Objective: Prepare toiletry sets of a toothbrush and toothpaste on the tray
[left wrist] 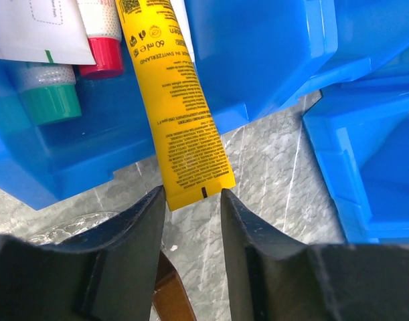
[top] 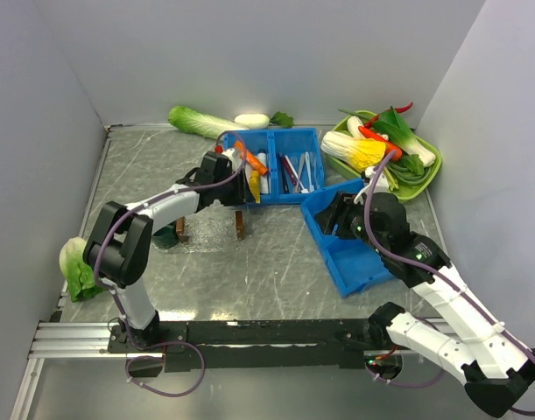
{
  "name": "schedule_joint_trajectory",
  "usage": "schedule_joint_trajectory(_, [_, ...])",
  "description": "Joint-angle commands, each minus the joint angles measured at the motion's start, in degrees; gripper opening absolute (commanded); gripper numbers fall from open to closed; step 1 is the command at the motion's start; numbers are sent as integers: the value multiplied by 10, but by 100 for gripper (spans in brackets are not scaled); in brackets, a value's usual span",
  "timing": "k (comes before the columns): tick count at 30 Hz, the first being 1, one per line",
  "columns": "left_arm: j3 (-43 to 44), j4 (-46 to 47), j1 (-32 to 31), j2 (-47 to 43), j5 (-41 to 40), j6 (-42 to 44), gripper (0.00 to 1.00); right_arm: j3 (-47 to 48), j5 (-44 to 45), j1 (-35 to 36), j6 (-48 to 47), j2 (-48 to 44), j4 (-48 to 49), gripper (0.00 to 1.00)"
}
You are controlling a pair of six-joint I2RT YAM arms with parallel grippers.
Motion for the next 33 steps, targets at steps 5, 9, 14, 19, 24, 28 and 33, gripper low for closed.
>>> schedule_joint_trajectory(5, [11,23,15,14,56,-36,38,0,-5,-2,7,-1,16,65])
schedule_joint_trajectory(9, [11,22,16,19,61,-42,37,0,-6,-2,9,1,17,65])
schedule_joint_trajectory(14, [8,33,19,22,68,-49,37,-2,-7,-2,9,5,20,65])
schedule_joint_trajectory(19, [3,43,26,25,84,-60,26,-5,-11,-2,10,11,24,65])
schedule_joint_trajectory(24, [-2,50,30,14,87,-67,16,-3,-9,-1,10,9,19,65])
schedule_joint_trajectory(28, [-10,62,31,7,105,-77,5,-2,-3,-2,7,9,17,65])
schedule_joint_trajectory(33, [-15,63,33,-20,117,-82,1,3,-1,-2,1,21,14,65])
